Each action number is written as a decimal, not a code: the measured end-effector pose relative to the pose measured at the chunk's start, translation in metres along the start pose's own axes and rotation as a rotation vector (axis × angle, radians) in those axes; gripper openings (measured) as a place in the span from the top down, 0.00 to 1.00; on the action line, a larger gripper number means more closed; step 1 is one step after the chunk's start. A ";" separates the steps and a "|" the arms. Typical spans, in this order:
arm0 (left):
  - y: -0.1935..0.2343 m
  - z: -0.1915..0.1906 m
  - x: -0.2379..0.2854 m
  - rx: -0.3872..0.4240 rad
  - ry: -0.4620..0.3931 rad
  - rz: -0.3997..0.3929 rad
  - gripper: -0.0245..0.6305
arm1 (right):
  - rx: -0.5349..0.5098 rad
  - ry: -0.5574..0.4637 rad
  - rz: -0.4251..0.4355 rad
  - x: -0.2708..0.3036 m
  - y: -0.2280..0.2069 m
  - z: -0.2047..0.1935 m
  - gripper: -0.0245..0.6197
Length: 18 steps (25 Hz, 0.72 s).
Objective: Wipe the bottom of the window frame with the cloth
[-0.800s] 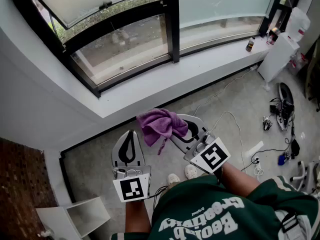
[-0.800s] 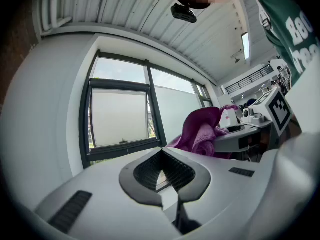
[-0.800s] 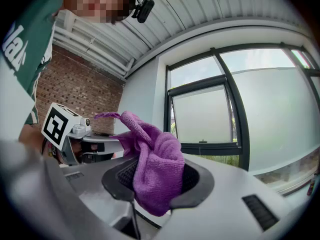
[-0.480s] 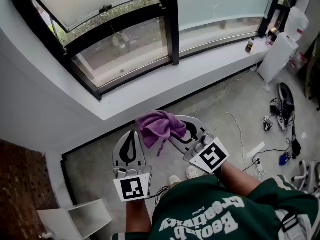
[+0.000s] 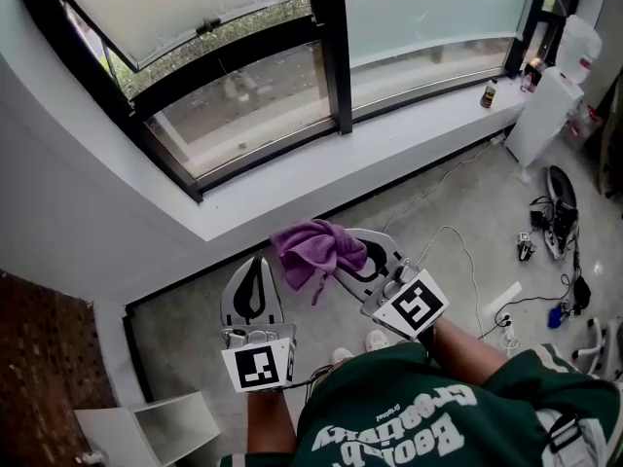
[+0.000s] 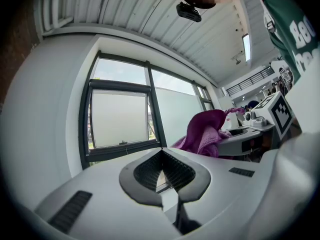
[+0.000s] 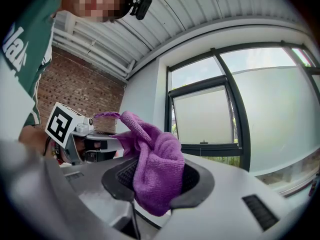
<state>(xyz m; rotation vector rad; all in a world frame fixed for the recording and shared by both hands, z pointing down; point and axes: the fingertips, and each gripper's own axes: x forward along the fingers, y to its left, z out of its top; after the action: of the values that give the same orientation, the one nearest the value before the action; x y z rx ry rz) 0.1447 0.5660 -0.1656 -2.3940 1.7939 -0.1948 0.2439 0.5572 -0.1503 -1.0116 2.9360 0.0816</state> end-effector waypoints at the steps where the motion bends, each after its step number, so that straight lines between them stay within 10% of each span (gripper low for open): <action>1: -0.001 0.000 0.000 -0.001 0.002 0.005 0.95 | 0.004 -0.002 0.000 -0.002 -0.002 -0.001 0.73; 18: -0.022 0.008 0.023 0.020 -0.003 0.131 0.95 | 0.081 0.002 0.044 -0.024 -0.051 -0.027 0.73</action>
<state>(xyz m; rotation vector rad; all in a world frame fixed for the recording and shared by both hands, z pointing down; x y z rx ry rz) 0.1732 0.5501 -0.1685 -2.2520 1.9297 -0.1925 0.2939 0.5299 -0.1239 -0.9367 2.9374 -0.0371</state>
